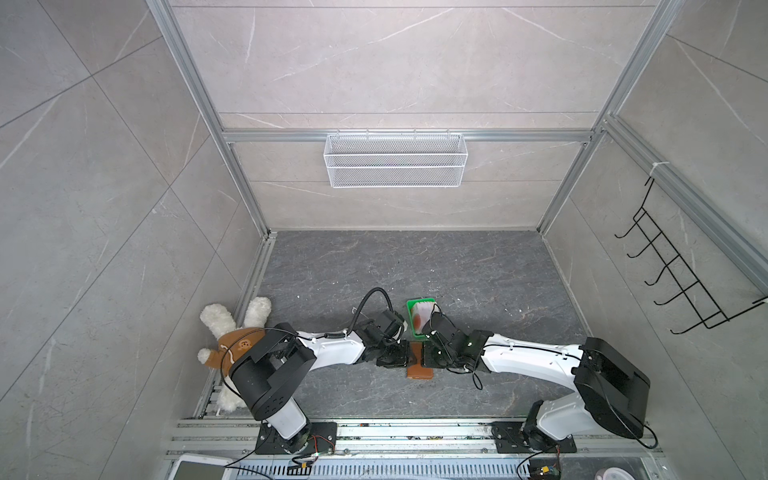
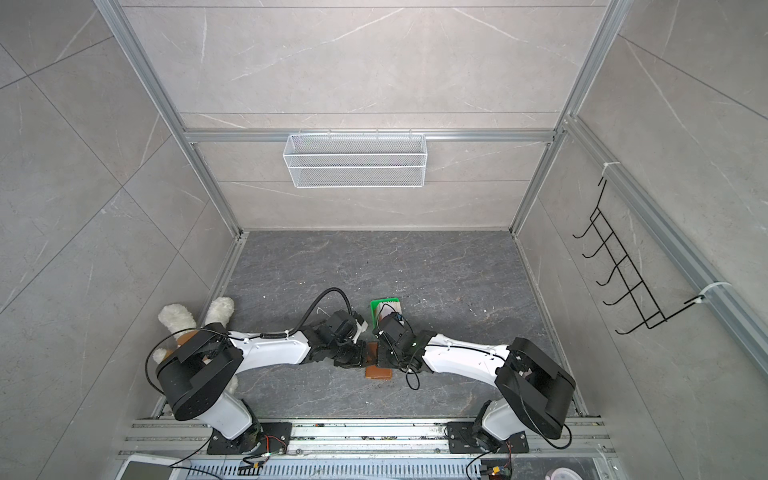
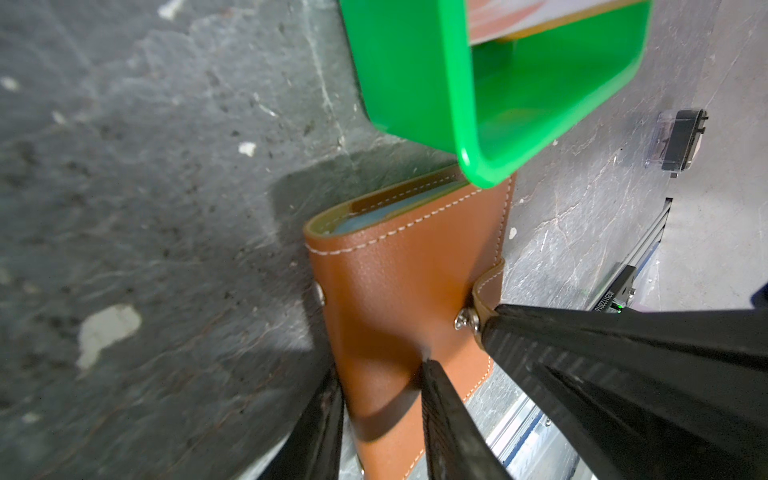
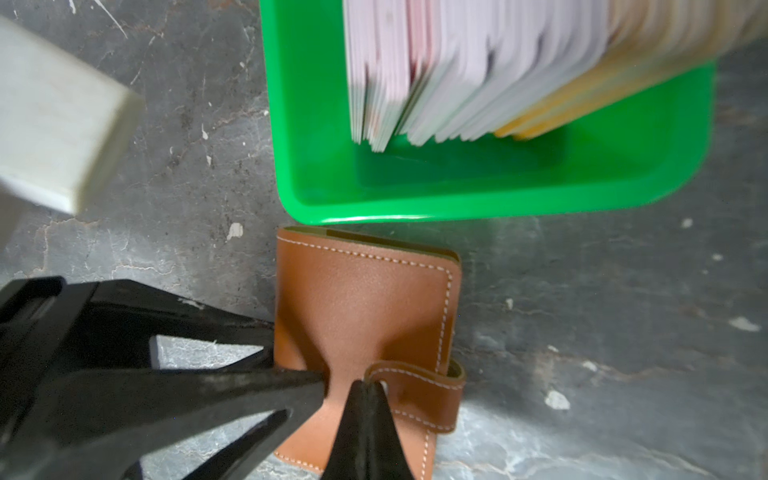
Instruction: Put the credit cards into the card holder
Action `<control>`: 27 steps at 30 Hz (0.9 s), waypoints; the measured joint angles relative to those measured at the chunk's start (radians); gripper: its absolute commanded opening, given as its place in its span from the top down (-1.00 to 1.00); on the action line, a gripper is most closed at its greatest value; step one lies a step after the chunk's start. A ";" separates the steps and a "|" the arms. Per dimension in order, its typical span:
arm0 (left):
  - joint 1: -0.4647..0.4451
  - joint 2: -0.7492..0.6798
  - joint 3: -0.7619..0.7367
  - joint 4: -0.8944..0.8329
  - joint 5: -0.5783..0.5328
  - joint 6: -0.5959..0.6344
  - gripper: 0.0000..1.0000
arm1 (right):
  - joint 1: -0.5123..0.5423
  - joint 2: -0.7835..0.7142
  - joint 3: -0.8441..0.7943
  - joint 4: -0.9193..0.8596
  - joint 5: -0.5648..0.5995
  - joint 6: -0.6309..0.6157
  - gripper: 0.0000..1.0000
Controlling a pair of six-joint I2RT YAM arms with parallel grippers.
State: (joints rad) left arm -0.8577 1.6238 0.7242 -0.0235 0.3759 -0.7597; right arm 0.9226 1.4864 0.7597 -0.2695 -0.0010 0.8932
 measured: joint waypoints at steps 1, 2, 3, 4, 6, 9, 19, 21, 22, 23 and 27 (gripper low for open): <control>0.000 0.000 0.000 0.000 0.000 0.000 0.31 | 0.000 0.002 0.000 0.000 0.000 0.000 1.00; 0.000 0.000 0.000 0.001 0.000 0.000 0.31 | 0.000 0.005 0.002 0.000 -0.001 0.000 1.00; 0.000 0.000 0.000 0.001 0.000 0.000 0.31 | 0.000 0.010 0.005 0.000 -0.003 0.000 1.00; 0.000 0.000 -0.001 0.002 0.000 0.000 0.32 | 0.000 0.016 0.010 0.000 -0.004 0.000 1.00; 0.000 0.000 -0.001 0.002 0.000 -0.001 0.31 | 0.000 0.024 0.017 -0.002 -0.005 0.000 1.00; 0.000 0.000 -0.002 0.003 0.000 -0.003 0.32 | 0.000 0.031 0.024 -0.005 -0.007 0.000 1.00; 0.000 0.000 -0.003 0.006 0.000 -0.004 0.32 | 0.004 0.051 0.061 -0.057 -0.003 -0.008 1.00; 0.000 0.000 -0.003 0.006 0.000 -0.004 0.32 | 0.005 0.055 0.068 -0.067 -0.002 -0.011 1.00; 0.000 0.000 -0.003 0.006 0.000 -0.004 0.32 | 0.005 0.059 0.073 -0.073 -0.002 -0.015 1.00; 0.000 0.000 -0.003 0.006 0.000 -0.004 0.32 | 0.006 0.063 0.077 -0.079 -0.002 -0.016 1.00; 0.000 0.000 -0.003 0.006 0.000 -0.004 0.32 | 0.007 0.077 0.094 -0.096 -0.002 -0.024 1.00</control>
State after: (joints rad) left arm -0.8577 1.6238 0.7208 -0.0174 0.3763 -0.7639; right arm 0.9295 1.5635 0.8539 -0.3656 -0.0032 0.8692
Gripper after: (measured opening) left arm 0.338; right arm 0.050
